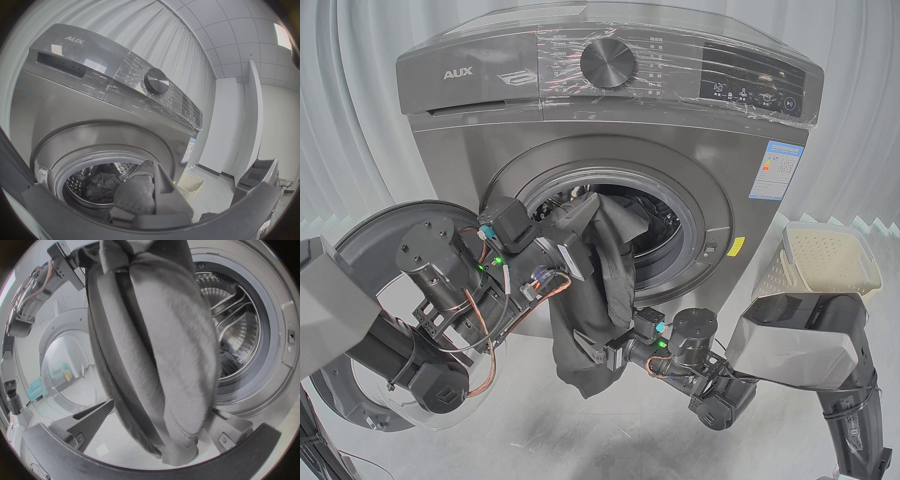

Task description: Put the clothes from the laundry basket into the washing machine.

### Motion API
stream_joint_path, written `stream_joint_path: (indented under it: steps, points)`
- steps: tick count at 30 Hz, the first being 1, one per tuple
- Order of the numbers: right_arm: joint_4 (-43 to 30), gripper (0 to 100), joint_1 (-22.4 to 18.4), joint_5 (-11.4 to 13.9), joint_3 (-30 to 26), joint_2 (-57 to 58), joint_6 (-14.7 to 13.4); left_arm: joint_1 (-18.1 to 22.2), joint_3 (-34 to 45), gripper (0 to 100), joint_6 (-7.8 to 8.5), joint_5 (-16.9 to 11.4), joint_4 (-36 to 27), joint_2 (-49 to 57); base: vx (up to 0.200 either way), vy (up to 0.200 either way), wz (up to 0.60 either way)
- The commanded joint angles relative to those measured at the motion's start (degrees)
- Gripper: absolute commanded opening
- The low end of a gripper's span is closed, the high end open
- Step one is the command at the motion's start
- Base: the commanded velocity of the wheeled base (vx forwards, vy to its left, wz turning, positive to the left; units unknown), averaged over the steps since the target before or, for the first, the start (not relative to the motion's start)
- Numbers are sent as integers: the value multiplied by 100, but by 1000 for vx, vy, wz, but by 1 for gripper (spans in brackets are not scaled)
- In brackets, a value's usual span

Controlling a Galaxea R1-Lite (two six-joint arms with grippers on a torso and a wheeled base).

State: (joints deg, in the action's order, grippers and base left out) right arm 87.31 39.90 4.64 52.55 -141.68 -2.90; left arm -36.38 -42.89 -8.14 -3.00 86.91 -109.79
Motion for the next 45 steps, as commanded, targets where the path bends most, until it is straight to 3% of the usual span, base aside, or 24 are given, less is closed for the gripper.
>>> stream_joint_path:
  steps: [1, 7, 15, 16, 19, 20, 25, 29, 32, 37, 45]
  points:
    - [-12, 100, 35, -7, 211, -334, 9, -1, -53, 0, -3, 1, -16, 10, 0, 0, 0]
    - [-3, 100, 141, 1, 343, -589, 9, -10, -123, 0, 129, 10, -33, 10, 0, 0, 0]
    - [-153, 100, 176, -60, 879, -888, 0, -194, -220, 0, 138, 133, -51, 124, 0, 0, 0]
    - [-153, 100, 176, -210, 1046, -967, 0, -212, -220, 0, 138, 133, -69, 142, 0, 0, 0]
    - [-153, 100, 176, -350, 1380, -1099, -35, -212, -194, 0, 138, 133, -86, 212, 0, 0, 0]
    - [-153, 0, 176, -359, 1442, -1099, -35, -212, -194, 0, 138, 133, -86, 221, 0, 0, 0]
    - [-153, 0, 167, -359, 1468, -1099, -53, -186, -132, 0, 120, 133, -95, 291, 0, 0, 0]
    - [-74, 0, 115, -500, 1336, -1020, -79, -106, -27, 0, 120, 168, -86, 265, 0, 0, 0]
    - [-12, 0, 9, -517, 730, -554, -167, 210, 263, 0, 138, 326, -42, 186, 0, 0, 0]
    - [93, 0, -299, -508, -149, 308, -211, 236, 1072, 0, 120, 247, 19, 195, 0, 0, 0]
    - [-3, 0, -536, -544, -281, 1143, -211, 210, 1916, 0, 102, 212, 19, 89, 0, 0, 0]
